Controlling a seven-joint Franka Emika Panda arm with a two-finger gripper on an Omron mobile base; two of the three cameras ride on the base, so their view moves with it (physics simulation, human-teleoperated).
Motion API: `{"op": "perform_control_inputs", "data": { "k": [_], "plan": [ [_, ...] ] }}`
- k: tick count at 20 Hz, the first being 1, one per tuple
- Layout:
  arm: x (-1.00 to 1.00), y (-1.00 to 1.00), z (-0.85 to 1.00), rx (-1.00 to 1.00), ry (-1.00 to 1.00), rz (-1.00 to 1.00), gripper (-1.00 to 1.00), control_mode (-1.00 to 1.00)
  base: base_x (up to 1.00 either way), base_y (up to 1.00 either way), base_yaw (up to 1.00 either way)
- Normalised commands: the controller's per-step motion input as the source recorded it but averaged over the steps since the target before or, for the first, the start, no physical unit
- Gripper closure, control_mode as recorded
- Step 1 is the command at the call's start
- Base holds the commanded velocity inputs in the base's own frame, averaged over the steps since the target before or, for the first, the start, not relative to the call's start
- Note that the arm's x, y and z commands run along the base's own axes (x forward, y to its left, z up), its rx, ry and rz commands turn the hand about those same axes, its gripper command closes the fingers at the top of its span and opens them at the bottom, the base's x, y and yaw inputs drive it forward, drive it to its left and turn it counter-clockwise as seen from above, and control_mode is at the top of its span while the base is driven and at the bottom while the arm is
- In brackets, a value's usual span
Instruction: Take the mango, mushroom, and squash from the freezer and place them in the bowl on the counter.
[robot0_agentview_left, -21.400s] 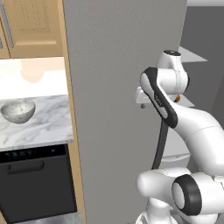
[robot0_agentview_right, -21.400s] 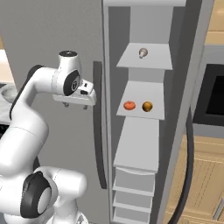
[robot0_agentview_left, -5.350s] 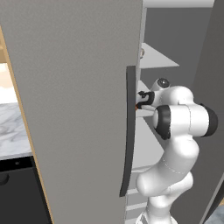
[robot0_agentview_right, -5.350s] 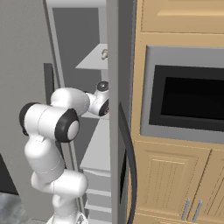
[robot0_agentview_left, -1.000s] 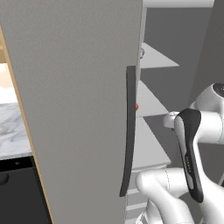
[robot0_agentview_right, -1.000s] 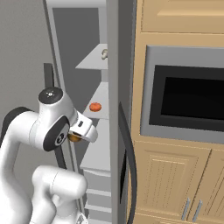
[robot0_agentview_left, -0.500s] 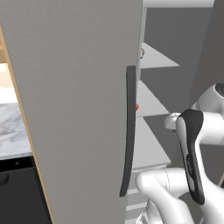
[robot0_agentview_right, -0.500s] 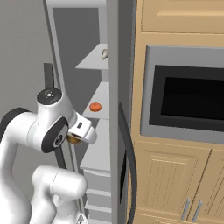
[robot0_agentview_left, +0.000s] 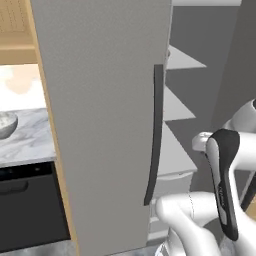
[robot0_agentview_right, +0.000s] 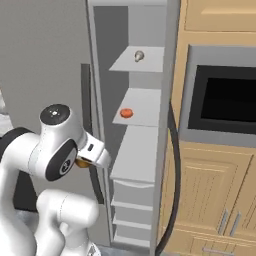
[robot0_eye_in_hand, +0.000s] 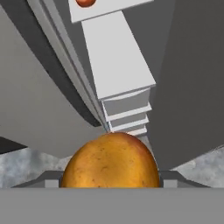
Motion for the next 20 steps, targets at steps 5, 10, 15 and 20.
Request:
{"op": "perform_control_inputs", "data": {
  "k": [5,10,15,20],
  "plan": [
    [0.00,0.00,0.00,0.00,0.00,0.00,1.00,1.00,-0.22,1.00,0.00],
    [0.00,0.00,0.00,0.00,0.00,0.00,1.00,1.00,-0.02,1.00,0.00],
    [0.00,0.00,0.00,0.00,0.00,0.00,1.00,1.00,0.00,1.00,0.00],
    [0.00,0.00,0.00,0.00,0.00,0.00,1.00,1.00,0.07,1.00,-0.04]
  ]
}}
